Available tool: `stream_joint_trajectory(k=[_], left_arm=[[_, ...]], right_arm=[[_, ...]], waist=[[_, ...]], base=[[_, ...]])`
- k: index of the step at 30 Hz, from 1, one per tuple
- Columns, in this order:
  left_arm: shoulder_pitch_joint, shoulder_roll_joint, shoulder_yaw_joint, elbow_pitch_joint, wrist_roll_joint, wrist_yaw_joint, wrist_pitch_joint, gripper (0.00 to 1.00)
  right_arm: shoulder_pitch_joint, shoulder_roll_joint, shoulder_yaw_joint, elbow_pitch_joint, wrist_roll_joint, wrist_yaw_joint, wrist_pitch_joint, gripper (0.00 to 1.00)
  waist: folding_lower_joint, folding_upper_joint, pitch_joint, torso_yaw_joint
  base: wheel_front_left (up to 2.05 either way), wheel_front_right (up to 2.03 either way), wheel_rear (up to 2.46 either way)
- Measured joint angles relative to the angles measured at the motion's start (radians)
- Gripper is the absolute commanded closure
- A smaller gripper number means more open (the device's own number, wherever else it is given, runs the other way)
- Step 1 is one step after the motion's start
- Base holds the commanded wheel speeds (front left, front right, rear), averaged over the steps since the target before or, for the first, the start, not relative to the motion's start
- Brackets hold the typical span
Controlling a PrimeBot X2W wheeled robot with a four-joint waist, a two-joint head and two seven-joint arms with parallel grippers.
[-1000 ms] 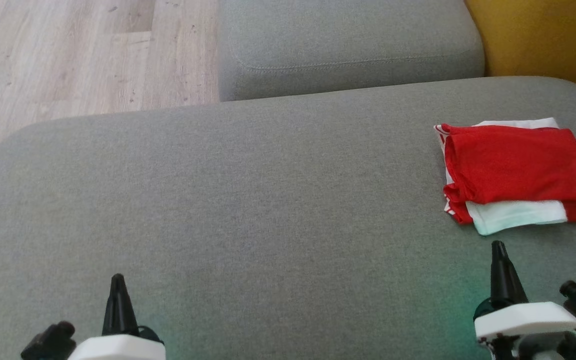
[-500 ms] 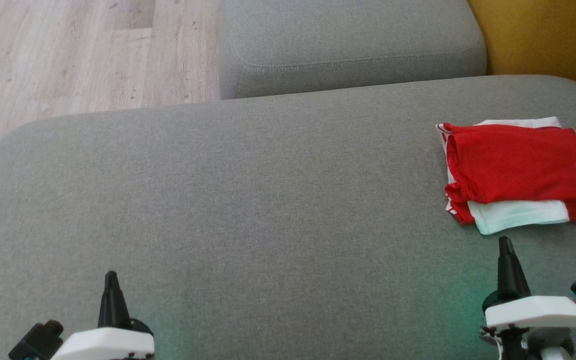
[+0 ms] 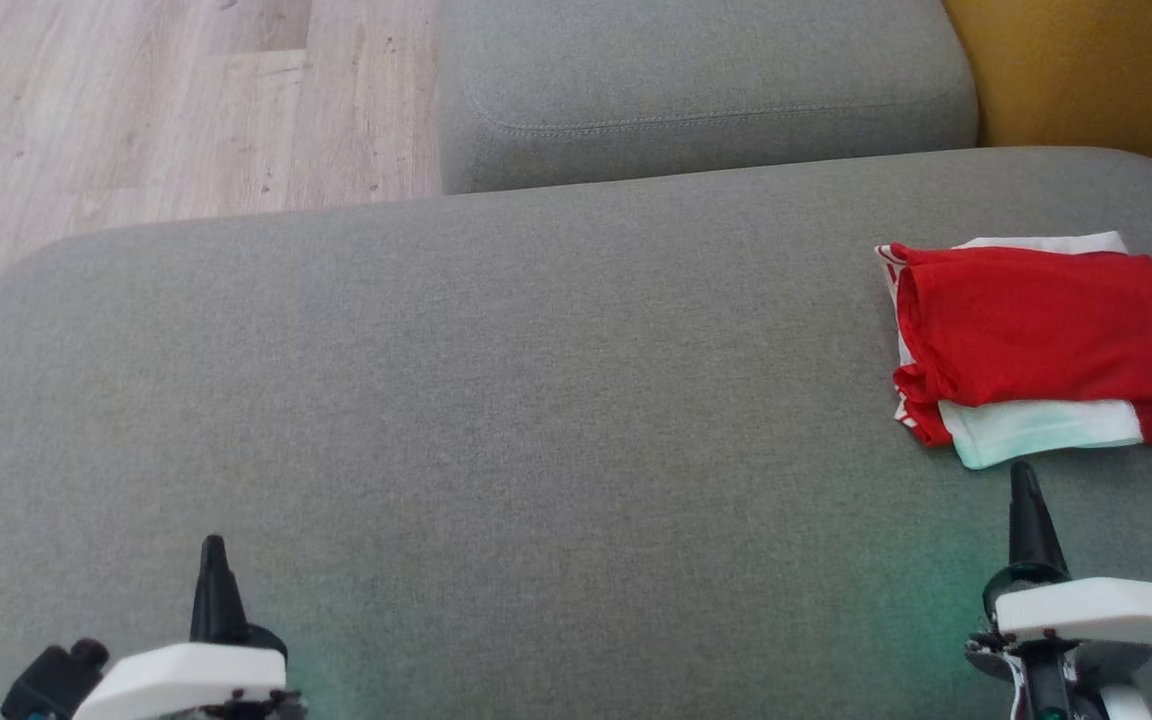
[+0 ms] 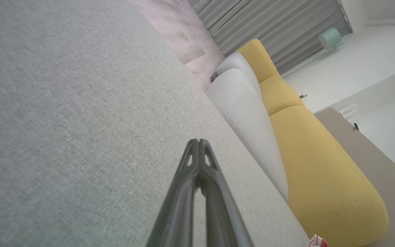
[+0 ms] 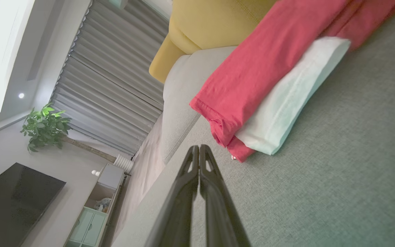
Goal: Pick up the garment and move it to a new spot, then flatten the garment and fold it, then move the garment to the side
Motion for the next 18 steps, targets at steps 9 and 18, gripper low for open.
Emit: stream_joint_trajectory(k=[9, 18], left_arm=[[-0.013, 0.000, 0.017, 0.000, -0.090, -0.012, 0.025, 1.00], [-0.029, 0.000, 0.027, 0.000, -0.181, -0.018, 0.049, 1.00]], right_arm=[[-0.002, 0.000, -0.011, -0.002, 0.097, 0.000, 0.022, 1.00], [-0.022, 0.000, -0.026, -0.006, 0.196, 0.000, 0.049, 1.00]], waist=[[0.0000, 0.0000, 0.004, 0.002], [0.0000, 0.0000, 0.008, 0.004]], base=[[0.00, 0.00, 0.00], [0.00, 0.00, 0.00]])
